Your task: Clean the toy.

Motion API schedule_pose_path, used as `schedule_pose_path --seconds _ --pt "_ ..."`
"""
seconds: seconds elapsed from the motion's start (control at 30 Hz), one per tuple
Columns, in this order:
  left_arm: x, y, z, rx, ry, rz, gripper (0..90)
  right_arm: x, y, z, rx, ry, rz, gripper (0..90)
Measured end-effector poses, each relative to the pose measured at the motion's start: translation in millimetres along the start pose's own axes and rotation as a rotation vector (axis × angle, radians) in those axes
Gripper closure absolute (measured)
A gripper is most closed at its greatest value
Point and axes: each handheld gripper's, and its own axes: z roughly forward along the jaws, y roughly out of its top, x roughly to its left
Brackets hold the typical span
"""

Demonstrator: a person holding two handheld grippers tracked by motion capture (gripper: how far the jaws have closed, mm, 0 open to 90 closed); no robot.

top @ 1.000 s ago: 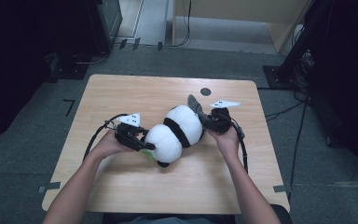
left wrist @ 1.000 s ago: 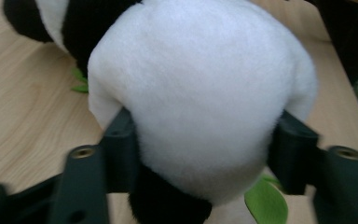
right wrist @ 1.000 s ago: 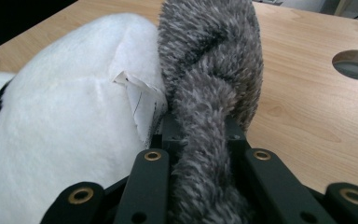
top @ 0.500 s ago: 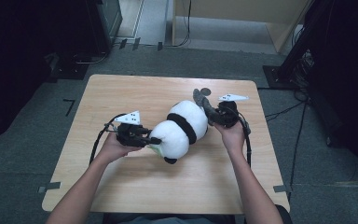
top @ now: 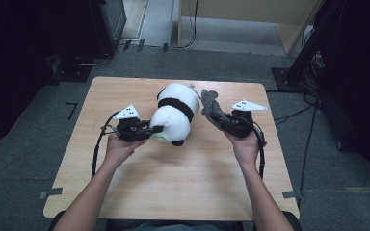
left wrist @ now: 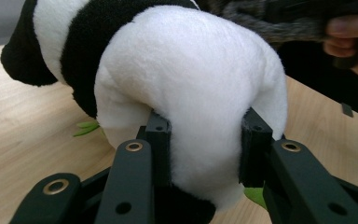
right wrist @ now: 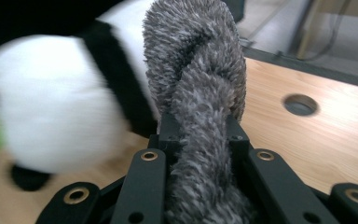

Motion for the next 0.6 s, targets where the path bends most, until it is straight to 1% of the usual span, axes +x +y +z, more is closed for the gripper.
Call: schedule_pose_path --seconds 0.03,0.1,0.13,0.17,0.2,0.3,0.4,0.47,0.53,0.6 --pt "-0.6 -0.7 1.1 0.000 0.003 -0.014 64.0 5.4 1.1 -0.6 -0.004 0.013 -0.010 76.3" --pt "-1.4 -2.4 3.0 0.006 0.020 -0.022 63.9 15.4 2.1 0.2 -0.013 0.049 -0.019 76.4" --pt "-1.6 -3.5 3.6 0.007 0.029 -0.028 63.9 20.3 2.4 1.6 -0.012 0.064 -0.024 76.3" --pt "-1.6 -3.5 3.6 0.007 0.029 -0.028 63.8 25.3 2.7 3.1 -0.009 0.078 -0.030 76.4" --pt "-1.5 -5.5 4.2 0.006 0.038 -0.044 63.8 30.6 2.7 4.6 -0.007 0.095 -0.034 76.3" --pt "-2.0 -7.3 4.1 -0.010 0.048 -0.059 63.7 46.5 3.3 9.6 0.001 0.148 -0.048 76.3" --pt "-5.6 -7.7 5.3 -0.019 0.060 -0.062 63.7 61.6 3.7 14.9 0.003 0.178 -0.071 76.2" --pt "-7.6 -8.2 6.4 -0.024 0.063 -0.079 63.6 70.2 3.2 17.2 0.004 0.198 -0.084 76.1" --pt "-8.8 -8.9 7.7 -0.024 0.062 -0.094 63.4 77.4 2.1 18.5 0.003 0.205 -0.101 75.9" --pt "-11.1 -9.9 9.4 -0.027 0.068 -0.101 63.4 82.3 0.8 19.8 0.000 0.217 -0.103 75.7"
